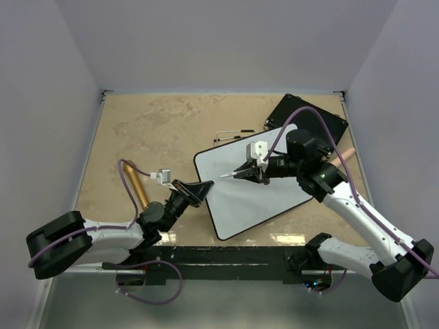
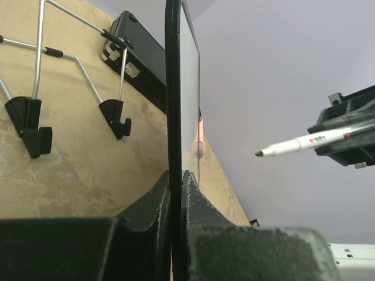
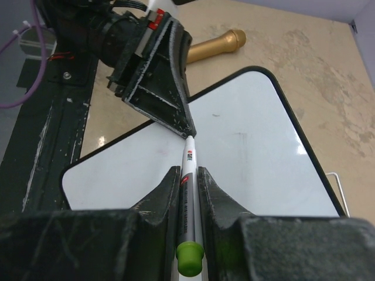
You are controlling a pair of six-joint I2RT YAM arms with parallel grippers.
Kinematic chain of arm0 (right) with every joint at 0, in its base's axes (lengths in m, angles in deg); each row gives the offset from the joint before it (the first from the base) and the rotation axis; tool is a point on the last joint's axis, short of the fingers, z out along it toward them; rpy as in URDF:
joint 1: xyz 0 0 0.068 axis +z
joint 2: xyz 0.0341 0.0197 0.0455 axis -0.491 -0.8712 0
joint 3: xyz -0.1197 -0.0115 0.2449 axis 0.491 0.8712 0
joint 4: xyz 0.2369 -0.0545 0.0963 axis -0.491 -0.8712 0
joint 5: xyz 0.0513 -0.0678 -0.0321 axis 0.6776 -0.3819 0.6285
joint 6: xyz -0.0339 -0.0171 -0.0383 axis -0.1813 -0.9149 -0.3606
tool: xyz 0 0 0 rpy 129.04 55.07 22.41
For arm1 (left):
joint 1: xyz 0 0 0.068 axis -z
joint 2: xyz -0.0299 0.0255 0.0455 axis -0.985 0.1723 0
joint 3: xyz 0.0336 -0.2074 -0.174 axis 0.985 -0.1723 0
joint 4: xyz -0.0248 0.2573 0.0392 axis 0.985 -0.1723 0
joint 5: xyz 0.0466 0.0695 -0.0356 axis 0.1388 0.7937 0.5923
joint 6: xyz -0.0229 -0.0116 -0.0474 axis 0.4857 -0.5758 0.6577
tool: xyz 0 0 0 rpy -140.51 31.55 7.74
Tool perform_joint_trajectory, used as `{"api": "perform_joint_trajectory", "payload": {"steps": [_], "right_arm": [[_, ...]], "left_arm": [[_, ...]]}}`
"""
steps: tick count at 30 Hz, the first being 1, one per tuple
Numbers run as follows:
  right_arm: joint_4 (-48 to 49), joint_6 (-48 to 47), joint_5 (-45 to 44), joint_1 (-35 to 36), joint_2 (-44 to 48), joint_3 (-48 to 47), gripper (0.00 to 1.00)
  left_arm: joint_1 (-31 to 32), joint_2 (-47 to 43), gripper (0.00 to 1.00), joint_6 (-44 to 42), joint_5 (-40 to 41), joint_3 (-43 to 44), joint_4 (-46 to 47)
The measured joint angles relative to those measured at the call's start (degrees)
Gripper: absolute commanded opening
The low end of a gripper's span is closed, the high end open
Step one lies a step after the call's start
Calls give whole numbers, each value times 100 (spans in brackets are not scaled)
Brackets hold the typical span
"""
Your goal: Write a sentence on the whiteboard
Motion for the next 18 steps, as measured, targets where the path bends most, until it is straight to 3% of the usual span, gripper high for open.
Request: {"api": "perform_joint_trajectory", "payload": {"steps": [8,18], "right_arm": [[909,841,-732,68,-13,205,0],[1318,1154,-953,144,-245,297,0]], "left_arm": [[4,7,0,-48,4,-79,118],[9,107,0,-210,-61,-103,343]]}}
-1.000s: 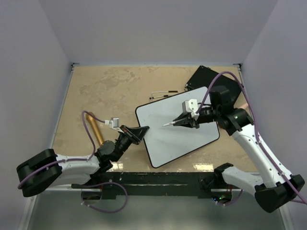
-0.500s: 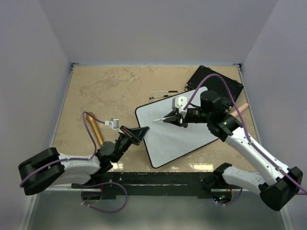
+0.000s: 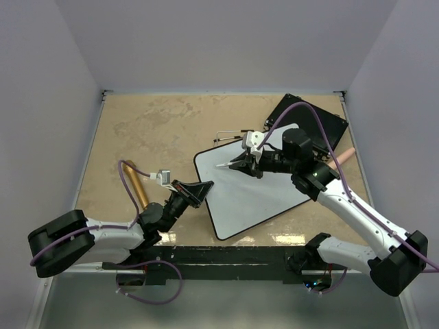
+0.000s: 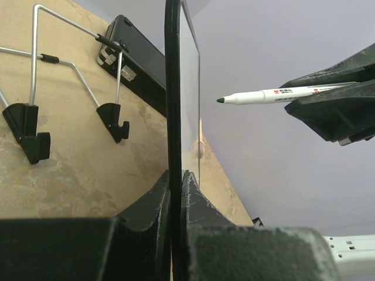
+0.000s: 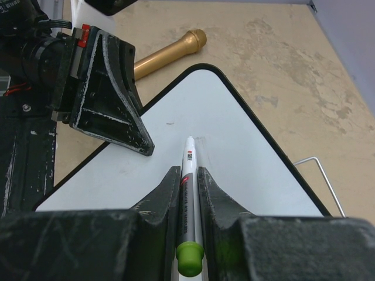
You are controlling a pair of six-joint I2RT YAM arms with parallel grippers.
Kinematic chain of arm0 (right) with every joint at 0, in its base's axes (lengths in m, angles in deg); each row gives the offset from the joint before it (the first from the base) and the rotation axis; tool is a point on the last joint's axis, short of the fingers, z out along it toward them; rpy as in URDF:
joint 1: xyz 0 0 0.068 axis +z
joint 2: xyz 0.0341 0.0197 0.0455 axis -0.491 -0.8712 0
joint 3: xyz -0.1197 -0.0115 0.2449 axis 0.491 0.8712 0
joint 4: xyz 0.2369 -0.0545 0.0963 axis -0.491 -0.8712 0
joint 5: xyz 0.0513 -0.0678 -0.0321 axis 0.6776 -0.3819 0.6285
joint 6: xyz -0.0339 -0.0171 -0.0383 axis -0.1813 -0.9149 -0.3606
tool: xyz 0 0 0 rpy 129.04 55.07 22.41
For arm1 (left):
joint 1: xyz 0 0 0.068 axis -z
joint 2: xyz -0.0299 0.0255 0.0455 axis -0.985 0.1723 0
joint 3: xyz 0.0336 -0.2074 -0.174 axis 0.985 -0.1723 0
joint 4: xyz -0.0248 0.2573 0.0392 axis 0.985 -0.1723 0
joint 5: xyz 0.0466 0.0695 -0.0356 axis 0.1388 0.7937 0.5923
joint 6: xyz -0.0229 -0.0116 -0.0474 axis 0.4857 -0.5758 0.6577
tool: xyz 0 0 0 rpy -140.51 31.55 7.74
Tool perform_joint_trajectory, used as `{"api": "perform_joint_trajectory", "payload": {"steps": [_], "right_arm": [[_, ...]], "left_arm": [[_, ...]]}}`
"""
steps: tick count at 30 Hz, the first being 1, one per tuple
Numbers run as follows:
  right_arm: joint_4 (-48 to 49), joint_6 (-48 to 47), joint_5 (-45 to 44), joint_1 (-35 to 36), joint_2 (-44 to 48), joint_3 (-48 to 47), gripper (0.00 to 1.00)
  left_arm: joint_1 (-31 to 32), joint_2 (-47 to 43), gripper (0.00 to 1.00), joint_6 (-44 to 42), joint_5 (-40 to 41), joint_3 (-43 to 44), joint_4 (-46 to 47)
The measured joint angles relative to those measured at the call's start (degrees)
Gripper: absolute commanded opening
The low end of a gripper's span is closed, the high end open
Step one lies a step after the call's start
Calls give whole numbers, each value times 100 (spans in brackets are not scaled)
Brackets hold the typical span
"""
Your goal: Write a sentence on the whiteboard
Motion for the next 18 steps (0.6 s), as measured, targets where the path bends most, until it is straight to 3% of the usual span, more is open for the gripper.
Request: {"api": "perform_joint_trajectory", "payload": {"steps": [18], "right_arm": [[188,101,-376,173,-186,92,0]], "left_arm": [[0,321,0,-48,-96,0,378]]}}
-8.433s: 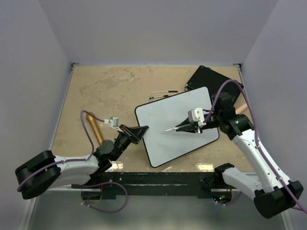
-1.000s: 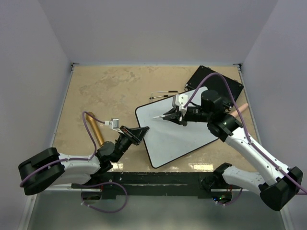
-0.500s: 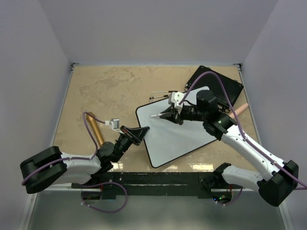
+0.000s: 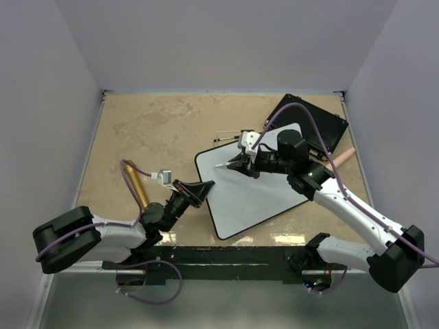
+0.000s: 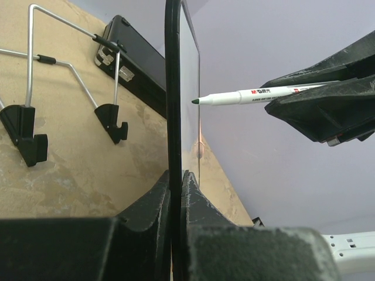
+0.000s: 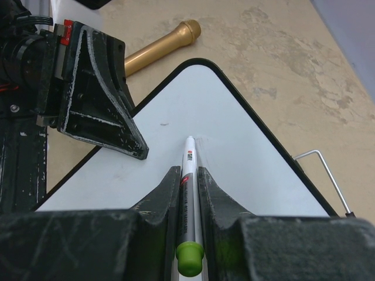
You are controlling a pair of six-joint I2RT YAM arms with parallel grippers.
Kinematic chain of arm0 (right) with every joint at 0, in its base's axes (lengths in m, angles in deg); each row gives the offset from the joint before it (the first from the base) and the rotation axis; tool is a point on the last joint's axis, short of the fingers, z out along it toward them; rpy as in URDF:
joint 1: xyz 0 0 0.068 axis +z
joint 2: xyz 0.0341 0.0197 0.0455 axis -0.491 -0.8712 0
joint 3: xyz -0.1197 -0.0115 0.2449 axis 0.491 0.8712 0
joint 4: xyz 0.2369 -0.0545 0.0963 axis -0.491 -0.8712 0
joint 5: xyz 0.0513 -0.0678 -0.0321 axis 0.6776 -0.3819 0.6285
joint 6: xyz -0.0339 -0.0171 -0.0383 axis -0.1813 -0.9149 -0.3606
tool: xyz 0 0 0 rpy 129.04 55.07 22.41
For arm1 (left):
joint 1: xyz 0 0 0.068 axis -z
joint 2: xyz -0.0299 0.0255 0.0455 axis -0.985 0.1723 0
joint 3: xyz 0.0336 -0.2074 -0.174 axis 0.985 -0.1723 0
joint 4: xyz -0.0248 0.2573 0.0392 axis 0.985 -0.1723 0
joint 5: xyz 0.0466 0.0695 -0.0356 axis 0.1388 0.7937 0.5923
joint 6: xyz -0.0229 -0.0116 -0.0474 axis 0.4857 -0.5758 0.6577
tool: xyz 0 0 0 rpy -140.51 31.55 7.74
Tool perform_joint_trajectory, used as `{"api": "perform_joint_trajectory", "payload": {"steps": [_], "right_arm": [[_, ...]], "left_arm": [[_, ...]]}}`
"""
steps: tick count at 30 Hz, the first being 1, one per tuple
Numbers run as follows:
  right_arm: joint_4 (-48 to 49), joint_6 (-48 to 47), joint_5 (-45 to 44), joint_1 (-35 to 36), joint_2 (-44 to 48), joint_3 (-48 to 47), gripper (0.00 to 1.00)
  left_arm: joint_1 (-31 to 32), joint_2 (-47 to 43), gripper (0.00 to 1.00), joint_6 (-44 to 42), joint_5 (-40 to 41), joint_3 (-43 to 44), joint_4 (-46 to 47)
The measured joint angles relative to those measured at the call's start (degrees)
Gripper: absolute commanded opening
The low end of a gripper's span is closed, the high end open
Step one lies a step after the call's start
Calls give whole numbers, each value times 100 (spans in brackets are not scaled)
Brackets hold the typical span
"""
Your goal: Write a sentence on the whiteboard
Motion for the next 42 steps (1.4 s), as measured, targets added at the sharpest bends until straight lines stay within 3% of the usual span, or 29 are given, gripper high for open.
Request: {"api": "perform_joint_trajectory", "payload": {"steps": [25,42], "right_arm": [[-33,-170,-11,2,-74,2,0],[-750,-623,293,11,-50,24,0]], "left_arm": [[0,-122,0,-46,-9,0,-120],[0,-173,0,-39,37,-46,-177]]}}
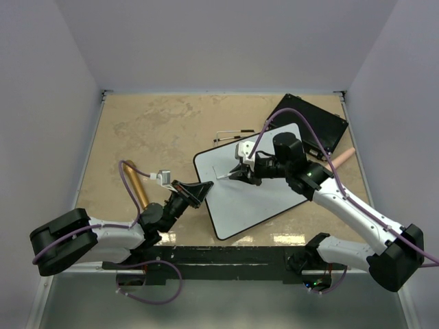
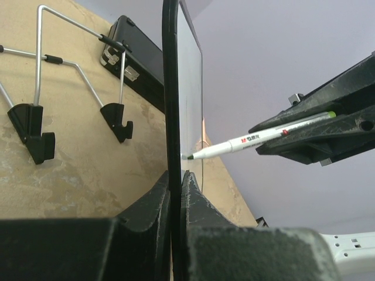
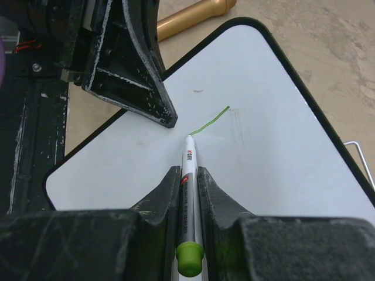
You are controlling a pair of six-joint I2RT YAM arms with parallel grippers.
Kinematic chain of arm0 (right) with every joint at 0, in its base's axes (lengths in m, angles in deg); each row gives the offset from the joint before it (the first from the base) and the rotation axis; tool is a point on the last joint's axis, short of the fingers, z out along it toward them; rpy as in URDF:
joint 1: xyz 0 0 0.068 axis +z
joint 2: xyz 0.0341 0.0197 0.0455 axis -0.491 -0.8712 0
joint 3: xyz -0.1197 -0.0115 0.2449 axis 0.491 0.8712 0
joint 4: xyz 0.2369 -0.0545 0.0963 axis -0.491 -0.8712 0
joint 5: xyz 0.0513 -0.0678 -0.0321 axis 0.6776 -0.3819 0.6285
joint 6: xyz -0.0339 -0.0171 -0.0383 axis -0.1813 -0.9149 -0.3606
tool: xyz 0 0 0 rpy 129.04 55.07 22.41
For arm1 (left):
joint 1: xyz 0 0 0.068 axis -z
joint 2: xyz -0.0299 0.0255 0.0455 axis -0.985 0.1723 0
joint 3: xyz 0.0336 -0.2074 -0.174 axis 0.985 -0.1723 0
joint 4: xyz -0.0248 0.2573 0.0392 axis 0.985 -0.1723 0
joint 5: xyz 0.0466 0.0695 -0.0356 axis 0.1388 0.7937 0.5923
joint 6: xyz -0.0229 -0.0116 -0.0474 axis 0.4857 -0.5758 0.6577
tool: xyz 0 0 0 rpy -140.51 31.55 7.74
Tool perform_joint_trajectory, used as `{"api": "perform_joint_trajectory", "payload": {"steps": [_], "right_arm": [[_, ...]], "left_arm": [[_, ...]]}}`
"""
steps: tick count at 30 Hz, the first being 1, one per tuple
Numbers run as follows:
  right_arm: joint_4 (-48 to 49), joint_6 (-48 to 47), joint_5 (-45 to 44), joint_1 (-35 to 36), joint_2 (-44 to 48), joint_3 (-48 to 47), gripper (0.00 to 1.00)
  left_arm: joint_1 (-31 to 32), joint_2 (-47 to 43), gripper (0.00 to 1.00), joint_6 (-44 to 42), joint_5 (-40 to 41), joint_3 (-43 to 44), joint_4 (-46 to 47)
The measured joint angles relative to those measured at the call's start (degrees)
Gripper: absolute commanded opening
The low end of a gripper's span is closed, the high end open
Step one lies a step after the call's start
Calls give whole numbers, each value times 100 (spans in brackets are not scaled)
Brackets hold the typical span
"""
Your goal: Write a sentence on the whiteboard
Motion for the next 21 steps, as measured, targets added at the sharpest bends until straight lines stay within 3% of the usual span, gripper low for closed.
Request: {"api": "perform_joint_trajectory", "payload": {"steps": [12,21], "right_arm": [[-566,-216,166,22,2,-85,0],[-420,-155,-37,22,-83,-603,0]], "left_arm": [[0,-11,0,-7,-9,-26,57],[0,-11,0,-129,-55,-26,140]]}}
